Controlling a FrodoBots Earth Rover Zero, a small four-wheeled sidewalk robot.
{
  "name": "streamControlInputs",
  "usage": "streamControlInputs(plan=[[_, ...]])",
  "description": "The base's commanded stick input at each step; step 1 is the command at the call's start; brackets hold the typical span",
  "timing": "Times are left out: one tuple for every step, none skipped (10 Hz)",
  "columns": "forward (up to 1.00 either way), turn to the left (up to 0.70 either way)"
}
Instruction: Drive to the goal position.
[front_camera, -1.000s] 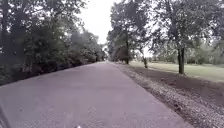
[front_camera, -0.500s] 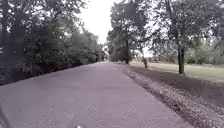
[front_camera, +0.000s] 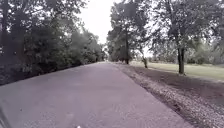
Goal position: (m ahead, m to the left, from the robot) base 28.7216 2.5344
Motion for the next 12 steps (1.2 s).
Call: streamControlInputs(plan=[[0.06, 0.01], [0.06, 0.01], [0.06, 0.01], [0.06, 0.01], [0.06, 0.01], [0.06, 0.01], [0.06, 0.01], [0.06, 0.01], [0.06, 0.01], [0.06, 0.01], [0.06, 0.01], [0.06, 0.01]])
